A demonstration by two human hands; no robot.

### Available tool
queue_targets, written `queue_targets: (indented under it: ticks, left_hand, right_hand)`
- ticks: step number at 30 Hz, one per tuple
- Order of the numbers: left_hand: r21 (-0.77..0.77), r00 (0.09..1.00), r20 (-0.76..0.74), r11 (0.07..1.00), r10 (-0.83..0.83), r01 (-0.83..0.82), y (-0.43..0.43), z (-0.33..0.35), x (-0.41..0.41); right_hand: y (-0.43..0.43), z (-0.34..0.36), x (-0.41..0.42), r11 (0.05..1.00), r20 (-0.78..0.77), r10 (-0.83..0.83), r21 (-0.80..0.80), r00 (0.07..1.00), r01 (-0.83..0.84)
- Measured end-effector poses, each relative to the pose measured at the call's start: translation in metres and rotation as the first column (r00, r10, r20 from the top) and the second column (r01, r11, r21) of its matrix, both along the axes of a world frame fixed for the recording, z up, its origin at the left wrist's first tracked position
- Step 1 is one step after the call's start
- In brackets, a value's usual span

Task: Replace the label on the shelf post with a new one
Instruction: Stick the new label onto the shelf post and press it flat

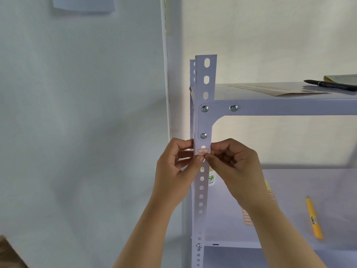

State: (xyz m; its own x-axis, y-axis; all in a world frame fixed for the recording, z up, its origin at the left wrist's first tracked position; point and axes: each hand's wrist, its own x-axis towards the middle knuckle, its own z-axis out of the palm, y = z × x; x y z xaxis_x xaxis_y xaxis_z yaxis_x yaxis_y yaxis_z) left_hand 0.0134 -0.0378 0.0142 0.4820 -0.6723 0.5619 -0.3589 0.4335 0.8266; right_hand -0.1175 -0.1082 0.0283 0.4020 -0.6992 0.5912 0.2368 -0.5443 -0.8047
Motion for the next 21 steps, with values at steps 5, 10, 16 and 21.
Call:
queue_targets:
  ticks: [5, 10, 16, 21]
  left_hand:
    - [-0.001, 0.997, 0.016, 0.997, 0.077, -0.077, -0.003, 0.010, 0.000]
    - [-0.007, 0.992, 0.061, 0.994, 0.113, -0.113, -0.005, 0.012, 0.004]
    - [0.002, 0.998, 0.055, 1.000, 0.005, -0.005, -0.001, 0.010, 0.013]
    - [0.014, 0.998, 0.006, 0.998, -0.068, 0.068, -0.001, 0.005, 0.015]
  right_hand:
    - [0.002, -0.001, 0.005, 0.995, 0.026, -0.094, 0.044, 0.995, 0.093]
    - [0.006, -0.003, 0.009, 0.984, 0.036, -0.174, 0.052, 0.984, 0.172]
    - [0.004, -0.002, 0.006, 0.992, 0.031, -0.115, 0.057, 0.993, 0.113]
    - [0.002, -0.002, 0.003, 0.992, 0.035, -0.045, 0.122, 0.998, 0.040]
